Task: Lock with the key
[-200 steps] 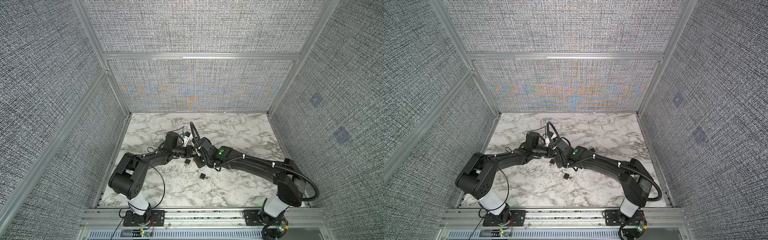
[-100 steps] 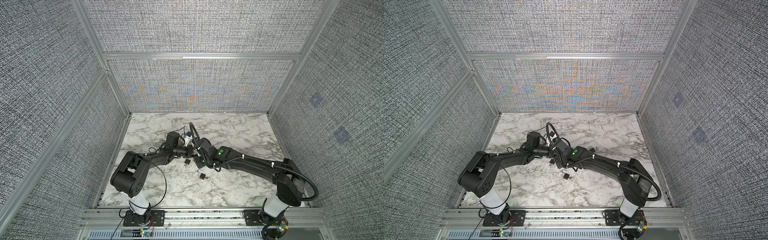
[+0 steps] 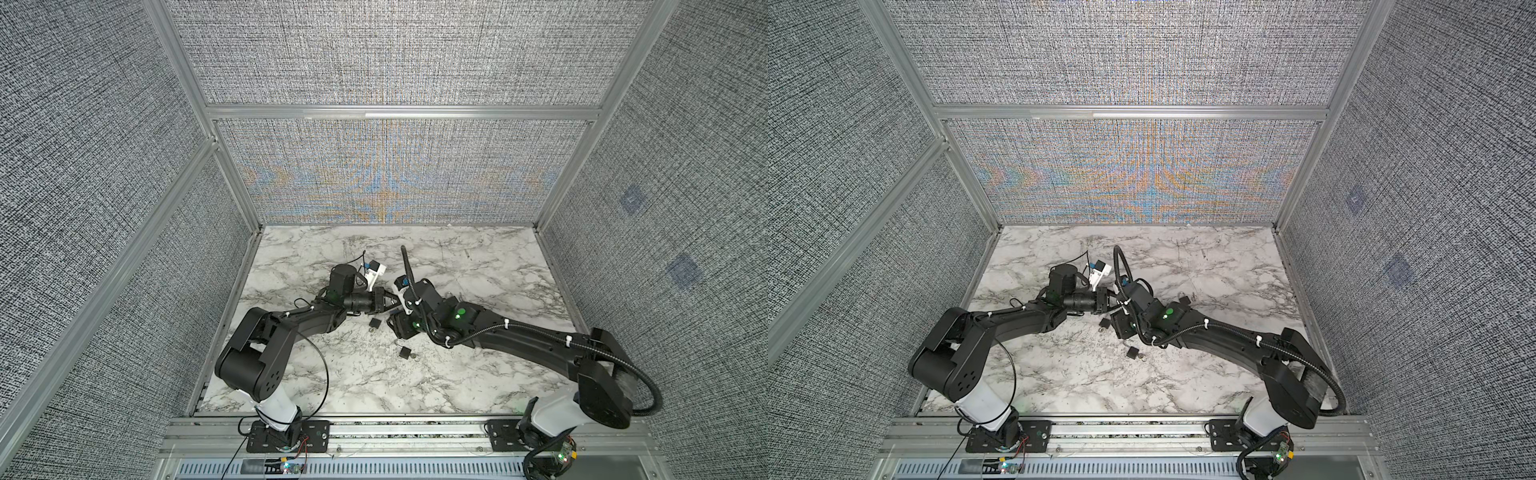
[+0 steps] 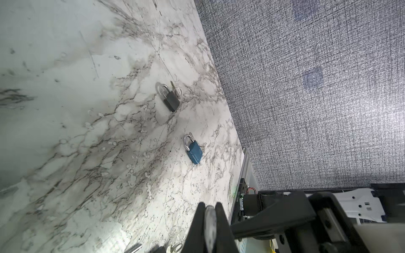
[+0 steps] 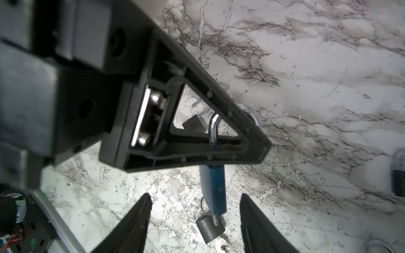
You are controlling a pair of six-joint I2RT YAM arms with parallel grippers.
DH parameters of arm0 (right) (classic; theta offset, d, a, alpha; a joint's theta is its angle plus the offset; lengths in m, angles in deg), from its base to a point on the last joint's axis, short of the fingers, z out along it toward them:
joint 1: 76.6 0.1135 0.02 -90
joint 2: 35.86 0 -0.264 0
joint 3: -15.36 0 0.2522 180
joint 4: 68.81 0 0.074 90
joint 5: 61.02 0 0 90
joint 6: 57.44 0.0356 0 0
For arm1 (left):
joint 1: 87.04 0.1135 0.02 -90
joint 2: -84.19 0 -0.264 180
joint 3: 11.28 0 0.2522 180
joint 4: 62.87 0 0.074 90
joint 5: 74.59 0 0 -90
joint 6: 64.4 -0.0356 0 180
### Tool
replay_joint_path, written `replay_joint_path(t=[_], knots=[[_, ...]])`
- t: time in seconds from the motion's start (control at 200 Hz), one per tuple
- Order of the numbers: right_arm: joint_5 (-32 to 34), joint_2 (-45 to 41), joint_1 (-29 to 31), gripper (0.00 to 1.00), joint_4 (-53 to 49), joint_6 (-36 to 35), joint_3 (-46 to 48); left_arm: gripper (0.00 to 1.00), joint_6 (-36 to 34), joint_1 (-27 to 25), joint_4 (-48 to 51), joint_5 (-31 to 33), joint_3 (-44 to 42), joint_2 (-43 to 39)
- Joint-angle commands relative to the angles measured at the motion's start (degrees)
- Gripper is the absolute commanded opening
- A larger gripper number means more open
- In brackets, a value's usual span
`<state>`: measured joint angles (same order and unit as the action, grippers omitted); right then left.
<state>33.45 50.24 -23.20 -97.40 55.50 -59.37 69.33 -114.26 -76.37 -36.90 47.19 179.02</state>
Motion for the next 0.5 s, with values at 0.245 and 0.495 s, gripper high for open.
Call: replay_joint_path(t=[0.245,0.495], knots=[[-5.51,-13.96,-4.96,0.65,12.34,4.90,11.53,0.00,3.47,0.04,-3.21,5.30,-0.46,-3.63],[-7.82,-19.54,-8.58,0.64,17.02,6.10,18.53,0.00,6.80,0.01,-3.61,8.34,-0.46,-4.17]])
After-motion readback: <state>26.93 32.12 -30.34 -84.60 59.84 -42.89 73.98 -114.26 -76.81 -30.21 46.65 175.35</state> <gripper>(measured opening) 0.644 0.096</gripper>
